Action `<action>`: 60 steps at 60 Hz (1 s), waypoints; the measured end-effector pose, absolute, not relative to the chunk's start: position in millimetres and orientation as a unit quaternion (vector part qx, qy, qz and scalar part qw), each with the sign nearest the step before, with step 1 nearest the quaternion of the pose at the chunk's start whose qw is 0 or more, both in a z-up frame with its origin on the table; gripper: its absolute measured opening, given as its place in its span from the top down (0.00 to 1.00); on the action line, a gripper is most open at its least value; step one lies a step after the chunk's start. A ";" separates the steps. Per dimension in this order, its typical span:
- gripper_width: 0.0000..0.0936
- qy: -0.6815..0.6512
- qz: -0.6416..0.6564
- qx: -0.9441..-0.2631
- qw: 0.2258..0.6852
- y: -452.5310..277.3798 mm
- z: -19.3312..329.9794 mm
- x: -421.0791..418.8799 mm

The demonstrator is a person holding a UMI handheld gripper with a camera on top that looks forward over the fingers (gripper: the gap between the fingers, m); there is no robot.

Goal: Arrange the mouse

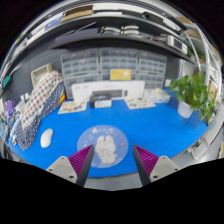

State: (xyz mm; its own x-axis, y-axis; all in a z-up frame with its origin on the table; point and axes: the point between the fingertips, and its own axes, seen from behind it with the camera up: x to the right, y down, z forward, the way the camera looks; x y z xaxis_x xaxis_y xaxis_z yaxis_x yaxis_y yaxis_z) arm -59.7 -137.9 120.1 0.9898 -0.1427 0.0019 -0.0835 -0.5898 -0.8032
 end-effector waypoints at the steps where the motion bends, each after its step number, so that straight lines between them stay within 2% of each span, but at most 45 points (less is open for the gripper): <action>1: 0.16 0.061 -0.030 -0.895 0.441 -140.2 110.6 -69.6; 10: 0.15 0.031 0.007 -0.919 0.394 -154.4 52.5 -161.7; 21: 0.16 -0.010 0.042 -0.929 0.367 -144.6 13.9 -265.7; 39: 0.15 -0.036 0.056 -0.927 0.370 -69.6 -1.6 -371.0; 52: 0.15 -0.029 0.047 -0.924 0.378 -10.0 -5.4 -393.9; 60: 0.21 -0.026 0.038 -0.927 0.372 10.7 -15.1 -395.9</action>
